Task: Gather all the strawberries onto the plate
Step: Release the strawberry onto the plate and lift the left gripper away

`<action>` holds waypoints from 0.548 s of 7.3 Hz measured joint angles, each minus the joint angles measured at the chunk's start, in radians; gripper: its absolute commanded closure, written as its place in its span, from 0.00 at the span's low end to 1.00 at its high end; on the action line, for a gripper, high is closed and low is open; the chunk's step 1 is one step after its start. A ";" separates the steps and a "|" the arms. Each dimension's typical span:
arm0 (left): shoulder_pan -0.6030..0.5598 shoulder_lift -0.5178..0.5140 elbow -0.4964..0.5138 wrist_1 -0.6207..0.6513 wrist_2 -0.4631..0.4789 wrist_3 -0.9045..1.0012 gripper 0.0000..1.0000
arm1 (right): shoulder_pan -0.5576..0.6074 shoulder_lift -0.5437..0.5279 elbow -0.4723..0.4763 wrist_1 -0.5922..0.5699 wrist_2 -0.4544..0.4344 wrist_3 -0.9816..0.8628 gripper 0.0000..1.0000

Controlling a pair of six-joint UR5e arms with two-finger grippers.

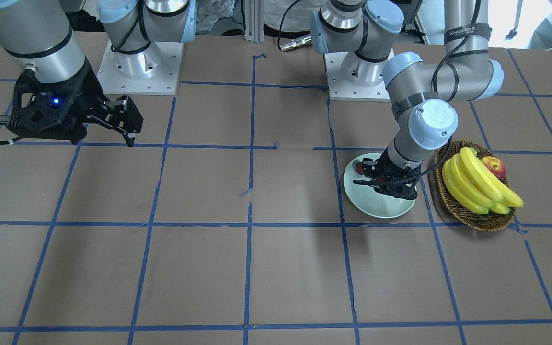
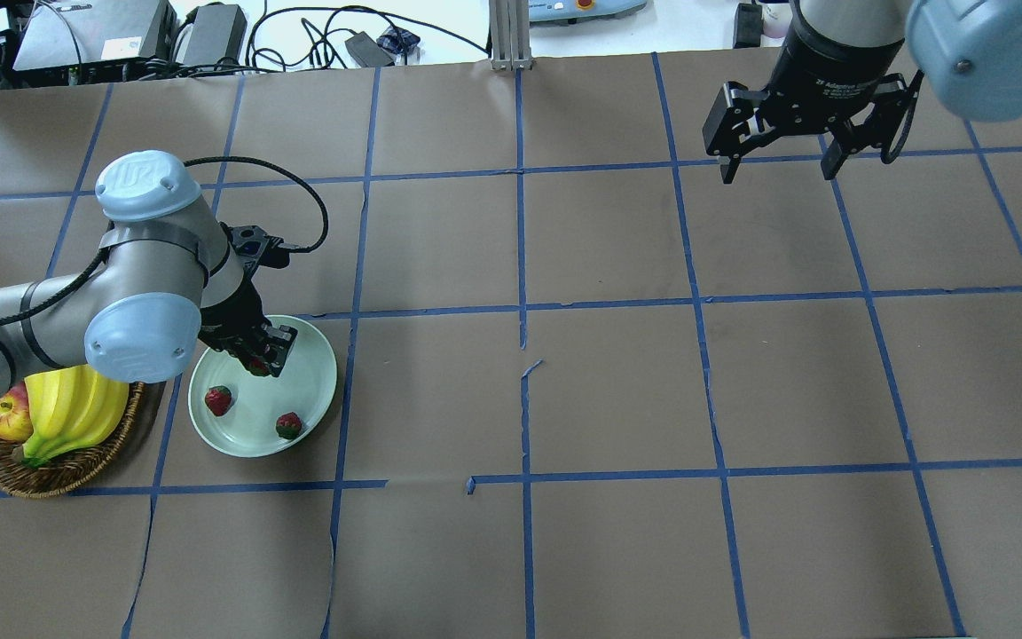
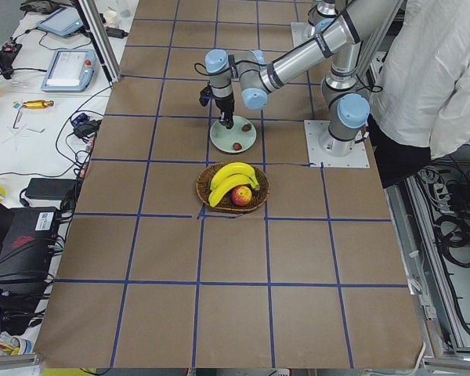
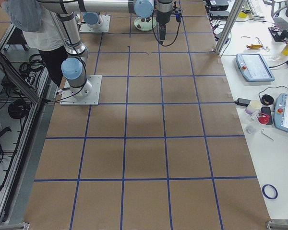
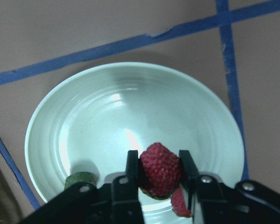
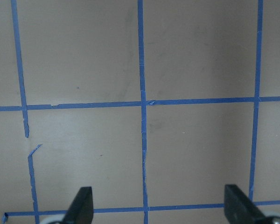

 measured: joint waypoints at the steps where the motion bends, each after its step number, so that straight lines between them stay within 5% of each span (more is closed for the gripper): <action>1: 0.001 0.019 0.016 -0.003 -0.005 -0.019 0.00 | 0.000 0.000 0.000 0.000 0.000 0.000 0.00; 4: -0.122 0.079 0.283 -0.275 -0.033 -0.217 0.00 | 0.000 -0.001 0.000 0.001 0.000 0.000 0.00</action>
